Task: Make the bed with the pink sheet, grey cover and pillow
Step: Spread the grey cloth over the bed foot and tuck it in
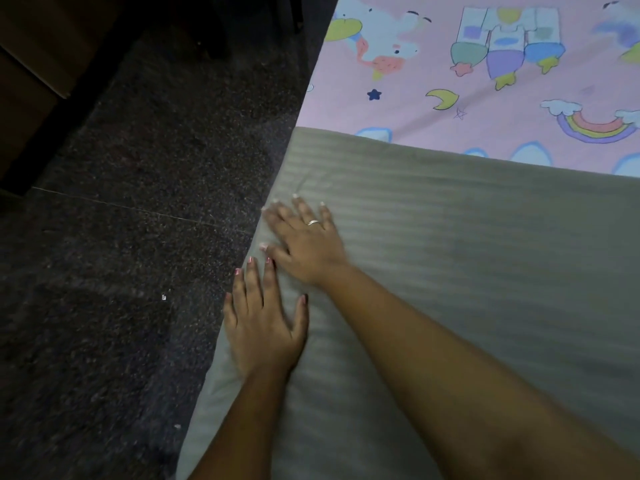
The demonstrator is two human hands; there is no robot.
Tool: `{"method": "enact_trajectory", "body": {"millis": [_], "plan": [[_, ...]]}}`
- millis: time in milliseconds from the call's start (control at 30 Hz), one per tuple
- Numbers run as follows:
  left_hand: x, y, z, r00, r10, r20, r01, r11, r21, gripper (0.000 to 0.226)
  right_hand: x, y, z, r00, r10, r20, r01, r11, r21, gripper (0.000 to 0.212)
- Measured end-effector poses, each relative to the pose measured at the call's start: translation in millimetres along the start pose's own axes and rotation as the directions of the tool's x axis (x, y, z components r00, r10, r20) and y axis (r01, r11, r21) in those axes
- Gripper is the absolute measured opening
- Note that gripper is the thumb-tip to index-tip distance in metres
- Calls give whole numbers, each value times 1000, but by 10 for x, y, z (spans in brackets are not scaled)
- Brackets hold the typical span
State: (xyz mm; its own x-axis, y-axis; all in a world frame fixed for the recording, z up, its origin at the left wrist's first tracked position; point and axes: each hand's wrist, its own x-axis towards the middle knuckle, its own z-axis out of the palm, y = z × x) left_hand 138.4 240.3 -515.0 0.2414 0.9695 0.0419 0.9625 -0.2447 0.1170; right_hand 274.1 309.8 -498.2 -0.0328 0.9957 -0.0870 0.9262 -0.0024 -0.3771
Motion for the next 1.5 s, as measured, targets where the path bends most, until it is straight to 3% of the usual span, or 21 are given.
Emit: {"method": "enact_trajectory", "body": {"millis": [33,67,100,133,200,267,500,600,733,933,1000,1100,1133,1200,1267,1333,1400,1500], "plan": [[-2,1,13,1000,-5,1,5,1000,6,72,33,115,-65,990,-142,10,142,990,12,61],[-7,-3,24,1000,-9,2,9,1000,15,74,57,265,-110,981,-194,-29,194,981,3,61],[-10,-8,34,1000,-11,2,11,1000,20,75,69,462,-151,986,-132,-97,131,991,-15,62],[-7,-13,46,1000,-13,3,13,1000,21,76,69,689,-182,987,17,-157,-21,999,-25,62],[-3,-15,74,1000,-18,-1,18,1000,24,77,2,1145,-220,906,379,-188,-388,922,-10,62],[-1,-18,104,1000,-21,-14,21,1000,21,78,-31,1319,-223,826,528,-196,-545,838,-39,64],[-12,-40,195,997,-15,-71,16,1000,12,79,453,559,-11,929,301,-216,-319,946,-55,62],[-13,-41,190,996,-6,-88,4,1000,-16,81,478,310,23,981,119,-150,-138,982,-126,63],[-26,-84,90,986,0,-165,-21,992,-126,78,230,-93,73,996,-68,-60,56,982,-180,60],[-206,-321,-272,890,-354,-287,130,801,-585,63,-345,-977,396,922,-308,236,375,865,-333,45],[-439,-549,-344,841,-454,-296,161,731,-664,61,-569,-1281,492,874,-409,261,470,849,-243,41],[-868,-909,-392,796,-566,-216,239,621,-747,61,-866,-1554,468,809,-561,175,534,826,182,36],[-997,-1016,-400,796,-571,-201,251,614,-748,63,-923,-1564,436,819,-568,85,547,817,184,35],[-1181,-1163,-418,804,-567,-181,271,619,-737,68,-947,-1384,392,908,-404,-108,414,905,99,45],[-1266,-1201,-438,815,-567,-119,310,601,-737,67,-938,-1036,365,982,-103,-156,111,993,45,61],[-1304,-1181,-470,828,-560,-44,347,571,-744,63,-1042,-779,440,976,175,-132,-183,982,-51,65],[-1299,-1148,-507,838,-545,-14,345,550,-761,62,-1184,-876,589,967,193,-167,-212,972,-105,64],[-1258,-1084,-590,847,-531,-13,320,529,-786,60,-1394,-1447,766,990,-95,-101,85,992,-96,58]]}}
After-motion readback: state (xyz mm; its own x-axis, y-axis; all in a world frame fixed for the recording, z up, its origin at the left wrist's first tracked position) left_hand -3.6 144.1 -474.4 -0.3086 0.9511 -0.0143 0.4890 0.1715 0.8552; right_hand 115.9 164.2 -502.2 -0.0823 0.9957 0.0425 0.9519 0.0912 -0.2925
